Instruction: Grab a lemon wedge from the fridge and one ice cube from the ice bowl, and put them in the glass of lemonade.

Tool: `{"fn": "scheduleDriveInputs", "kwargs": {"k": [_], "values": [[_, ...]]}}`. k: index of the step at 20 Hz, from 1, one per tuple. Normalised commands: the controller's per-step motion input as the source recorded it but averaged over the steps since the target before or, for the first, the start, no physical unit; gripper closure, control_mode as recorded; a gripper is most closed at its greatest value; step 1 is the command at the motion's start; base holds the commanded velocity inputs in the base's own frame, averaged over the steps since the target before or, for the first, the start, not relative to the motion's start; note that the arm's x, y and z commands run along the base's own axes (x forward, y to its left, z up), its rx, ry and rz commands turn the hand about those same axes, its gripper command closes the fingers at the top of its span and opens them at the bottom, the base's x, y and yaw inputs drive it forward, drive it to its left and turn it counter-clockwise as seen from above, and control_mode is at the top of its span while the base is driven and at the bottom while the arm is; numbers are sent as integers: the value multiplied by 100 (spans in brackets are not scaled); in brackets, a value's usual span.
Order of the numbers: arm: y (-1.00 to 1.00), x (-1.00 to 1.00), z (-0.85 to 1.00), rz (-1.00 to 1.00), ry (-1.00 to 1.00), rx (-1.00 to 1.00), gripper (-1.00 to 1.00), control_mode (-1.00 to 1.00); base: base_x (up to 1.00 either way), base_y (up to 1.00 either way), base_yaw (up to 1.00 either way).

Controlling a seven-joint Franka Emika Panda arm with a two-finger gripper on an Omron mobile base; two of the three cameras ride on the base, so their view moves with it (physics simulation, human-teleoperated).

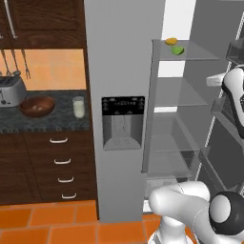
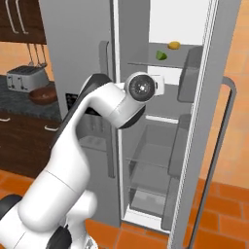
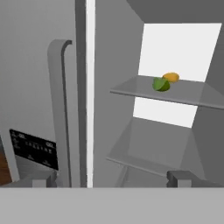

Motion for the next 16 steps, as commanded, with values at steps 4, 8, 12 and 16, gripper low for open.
{"fn": "scheduleDriveInputs", "kwargs": {"k": [4,8,12,16], "values": [[0,0,0,0,0,0,-100,100,49,-12,0],[0,0,0,0,0,0,-100,100,50,-5,-8],[0,0,0,0,0,0,-100,100,57,-4,-9],[0,0,0,0,0,0,-100,100,25,0,-17]]}}
